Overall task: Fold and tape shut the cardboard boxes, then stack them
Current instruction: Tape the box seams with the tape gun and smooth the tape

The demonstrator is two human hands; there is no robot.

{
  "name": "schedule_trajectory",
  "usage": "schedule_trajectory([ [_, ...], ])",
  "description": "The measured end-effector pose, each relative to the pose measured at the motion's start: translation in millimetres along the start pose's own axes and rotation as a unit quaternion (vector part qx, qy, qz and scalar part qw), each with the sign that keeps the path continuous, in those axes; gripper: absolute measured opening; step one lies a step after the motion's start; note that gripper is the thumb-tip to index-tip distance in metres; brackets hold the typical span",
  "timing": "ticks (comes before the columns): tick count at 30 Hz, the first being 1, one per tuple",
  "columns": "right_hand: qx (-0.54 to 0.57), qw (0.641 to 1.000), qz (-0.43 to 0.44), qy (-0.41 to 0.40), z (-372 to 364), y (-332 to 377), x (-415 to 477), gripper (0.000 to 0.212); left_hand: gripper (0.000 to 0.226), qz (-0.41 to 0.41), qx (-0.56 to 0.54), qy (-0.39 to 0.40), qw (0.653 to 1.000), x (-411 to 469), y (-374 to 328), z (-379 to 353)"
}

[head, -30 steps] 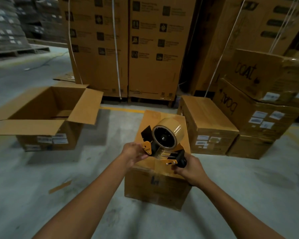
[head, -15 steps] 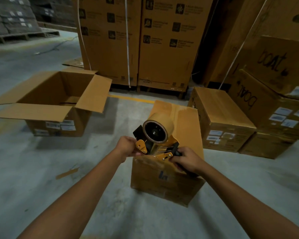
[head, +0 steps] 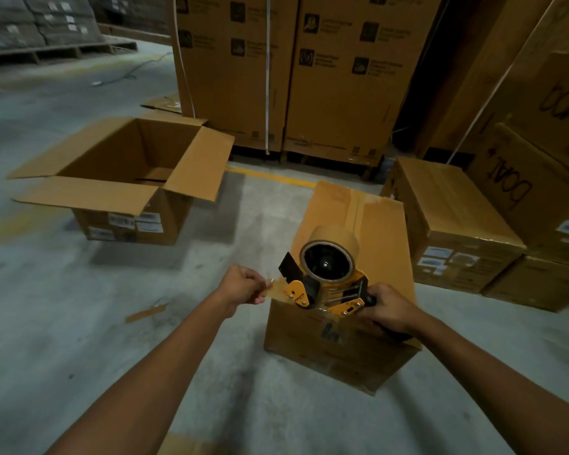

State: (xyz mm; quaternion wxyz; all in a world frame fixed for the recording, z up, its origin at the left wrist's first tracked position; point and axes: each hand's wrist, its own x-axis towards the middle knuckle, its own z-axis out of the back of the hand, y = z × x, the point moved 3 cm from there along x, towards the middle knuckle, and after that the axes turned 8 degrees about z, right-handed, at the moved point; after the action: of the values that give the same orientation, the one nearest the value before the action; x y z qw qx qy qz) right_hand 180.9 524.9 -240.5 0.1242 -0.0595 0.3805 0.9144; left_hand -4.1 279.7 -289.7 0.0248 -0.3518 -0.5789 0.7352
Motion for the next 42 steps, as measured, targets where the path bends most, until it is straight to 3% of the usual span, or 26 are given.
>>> schedule_trajectory([
  [7,0.020,1.000,0.002,0.006,-1.8,0.9,-2.0,0.028,0.011,-0.004,-0.046,0.006,0.999,6.4,17.5,-3.6],
  [13,-0.017,1.000,0.002,0.021,-3.5,-2.0,3.9,0.015,0.007,0.042,-0.142,0.021,0.989,8.7,34.0,-9.9],
  [16,-0.027,0.999,0.010,0.024,-3.6,-0.3,3.7,0.013,0.033,0.083,-0.120,0.049,0.988,11.0,45.1,-9.4],
  [18,-0.031,0.999,0.013,0.023,-2.4,1.6,2.5,0.014,0.056,0.114,0.023,0.025,0.993,14.0,55.3,-2.8],
  [20,-0.021,0.999,0.010,0.032,-1.7,4.2,0.4,0.016,0.055,0.077,0.170,-0.075,0.980,12.4,56.2,5.0],
  [22,-0.008,0.999,-0.001,0.050,-0.2,5.9,1.2,0.015,0.039,-0.063,0.236,-0.200,0.949,5.5,42.9,9.4],
  [23,-0.003,0.998,-0.012,0.058,1.3,6.1,2.0,0.013,0.034,-0.136,0.234,-0.221,0.937,0.0,34.0,6.8],
  [25,0.009,0.997,-0.034,0.075,2.9,6.9,5.0,0.007,0.032,-0.222,0.209,-0.188,0.934,-8.2,20.5,-4.3],
  [29,0.039,0.992,-0.062,0.099,-0.1,7.8,9.9,0.016,0.029,-0.181,0.125,-0.088,0.971,-3.7,27.5,-31.9],
  [34,-0.040,0.996,-0.013,0.083,-5.7,8.3,14.6,0.005,0.029,-0.113,-0.024,-0.115,0.987,0.9,50.1,-52.1],
  [42,-0.074,0.996,0.002,0.046,-9.2,3.1,15.3,0.009,0.029,-0.142,0.016,-0.144,0.979,-3.2,51.8,-58.3],
])
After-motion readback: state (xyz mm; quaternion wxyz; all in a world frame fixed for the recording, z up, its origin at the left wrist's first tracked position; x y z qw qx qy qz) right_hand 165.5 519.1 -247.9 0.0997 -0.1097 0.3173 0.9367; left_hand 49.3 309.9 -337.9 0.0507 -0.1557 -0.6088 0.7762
